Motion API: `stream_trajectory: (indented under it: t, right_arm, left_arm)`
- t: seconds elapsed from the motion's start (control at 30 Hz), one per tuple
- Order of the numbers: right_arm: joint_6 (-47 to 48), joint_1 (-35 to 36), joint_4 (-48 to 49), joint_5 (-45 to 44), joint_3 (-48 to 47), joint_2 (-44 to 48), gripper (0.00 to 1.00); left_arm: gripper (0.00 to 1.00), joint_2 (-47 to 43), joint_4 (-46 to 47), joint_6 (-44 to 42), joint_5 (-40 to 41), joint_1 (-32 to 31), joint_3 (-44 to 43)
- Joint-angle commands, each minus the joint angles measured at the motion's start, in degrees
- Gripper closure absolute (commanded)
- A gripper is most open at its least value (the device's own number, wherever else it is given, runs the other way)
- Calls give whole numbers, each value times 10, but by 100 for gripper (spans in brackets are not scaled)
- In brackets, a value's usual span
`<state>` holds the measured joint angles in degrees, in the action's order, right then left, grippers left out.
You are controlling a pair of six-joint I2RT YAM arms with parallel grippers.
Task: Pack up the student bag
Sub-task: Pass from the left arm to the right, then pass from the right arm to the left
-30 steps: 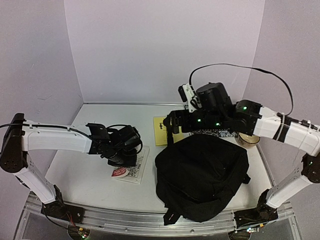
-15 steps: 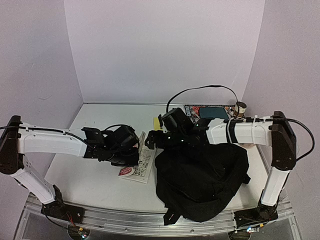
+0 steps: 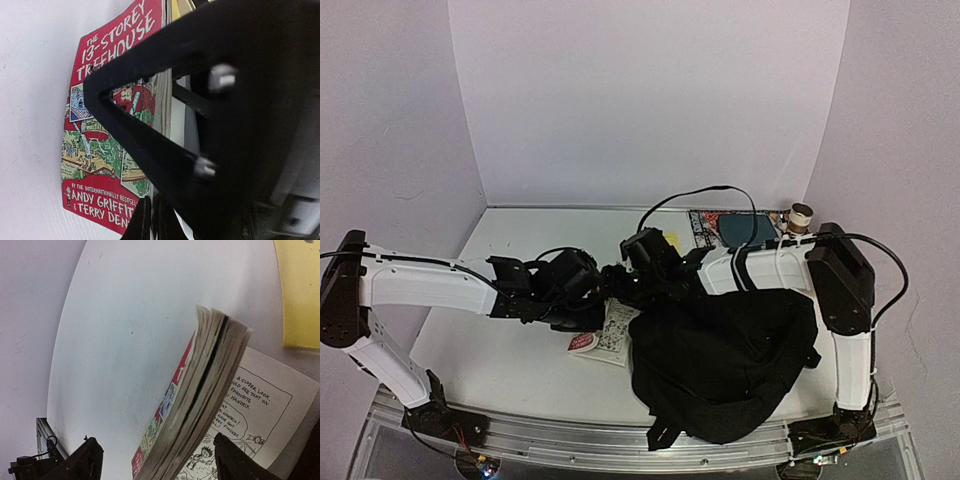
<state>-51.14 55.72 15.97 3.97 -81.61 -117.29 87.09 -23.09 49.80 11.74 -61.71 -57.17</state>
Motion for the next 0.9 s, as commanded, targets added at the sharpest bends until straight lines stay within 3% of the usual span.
stream_trajectory:
  t: [0.0,0.27,0.37,0.63,0.87]
  right_arm:
    - [-33,-5,7,5,-24,-29,32]
    - [-67,-22,60,74,-5,-25,84]
    - [-72,-27,84,99,7,-10,99]
    - [-75,-44,152,134,35,49,100]
    - [-71,-77,223,176,59,109,100]
  left_arm:
    - [100,1,44,-16,-4,-1,2]
    - [99,-18,46,-36,-5,-3,16]
    - [93,-42,45,-39,2,-3,25]
    - [34,-118,45,-42,35,1,32]
    - [19,-152,91,-40,-6,58,57]
